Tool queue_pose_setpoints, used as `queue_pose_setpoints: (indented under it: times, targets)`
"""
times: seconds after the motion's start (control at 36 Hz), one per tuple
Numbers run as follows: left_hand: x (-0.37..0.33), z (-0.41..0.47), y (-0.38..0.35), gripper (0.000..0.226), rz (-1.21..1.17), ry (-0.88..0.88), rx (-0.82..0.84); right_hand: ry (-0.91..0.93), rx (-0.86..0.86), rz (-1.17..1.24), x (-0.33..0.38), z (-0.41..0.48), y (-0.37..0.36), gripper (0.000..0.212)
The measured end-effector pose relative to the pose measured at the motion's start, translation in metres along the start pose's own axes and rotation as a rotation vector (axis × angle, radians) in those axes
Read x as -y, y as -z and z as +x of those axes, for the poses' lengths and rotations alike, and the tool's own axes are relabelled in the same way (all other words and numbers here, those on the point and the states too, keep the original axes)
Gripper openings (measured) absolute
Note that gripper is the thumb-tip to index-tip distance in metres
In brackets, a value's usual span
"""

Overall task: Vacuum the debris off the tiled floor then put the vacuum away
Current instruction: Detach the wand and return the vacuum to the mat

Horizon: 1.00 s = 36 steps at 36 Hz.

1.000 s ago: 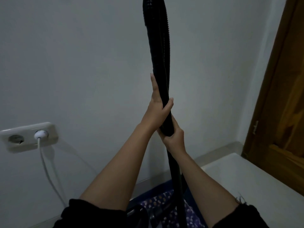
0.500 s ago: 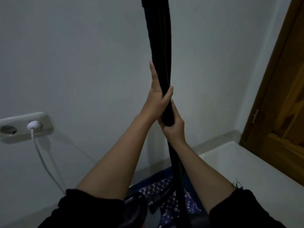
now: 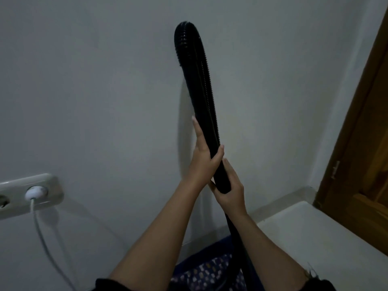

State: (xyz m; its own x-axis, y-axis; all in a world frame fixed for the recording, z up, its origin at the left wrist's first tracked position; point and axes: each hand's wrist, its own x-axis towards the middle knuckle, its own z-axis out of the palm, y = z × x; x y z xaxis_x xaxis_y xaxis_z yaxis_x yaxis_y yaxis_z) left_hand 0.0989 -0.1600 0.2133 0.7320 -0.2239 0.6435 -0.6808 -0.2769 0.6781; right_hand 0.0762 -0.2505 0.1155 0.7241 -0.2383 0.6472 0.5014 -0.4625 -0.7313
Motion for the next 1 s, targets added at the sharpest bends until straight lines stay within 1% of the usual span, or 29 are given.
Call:
queue_pose_setpoints:
  times: [0.17,0.25,0.33,0.56,0.69,0.81,1.0]
  targets:
    - [0.011,-0.002,0.002,0.102,-0.056,-0.033,-0.068,0.006,0.034,0.021,-0.007,-0.004,-0.007,0.068]
    - [0.012,-0.001,0.004,0.103,-0.059,-0.046,-0.075,0.001,0.044,0.03,-0.003,-0.005,-0.005,0.066]
    - [0.011,-0.002,0.006,0.103,-0.08,-0.022,-0.064,-0.021,0.055,0.035,0.001,-0.008,-0.001,0.063]
    - [-0.005,-0.01,0.016,0.09,-0.117,0.017,-0.031,-0.132,0.186,0.068,0.011,-0.015,0.004,0.05]
    - [-0.01,-0.013,0.018,0.093,-0.11,0.059,-0.024,-0.159,0.24,0.042,0.018,-0.017,0.013,0.049]
    - [-0.015,-0.016,0.019,0.093,-0.106,0.074,-0.004,-0.184,0.24,0.021,0.025,-0.018,0.019,0.057]
    - [-0.019,-0.02,0.022,0.093,-0.08,0.089,0.007,-0.199,0.271,-0.013,0.03,-0.015,0.026,0.054]
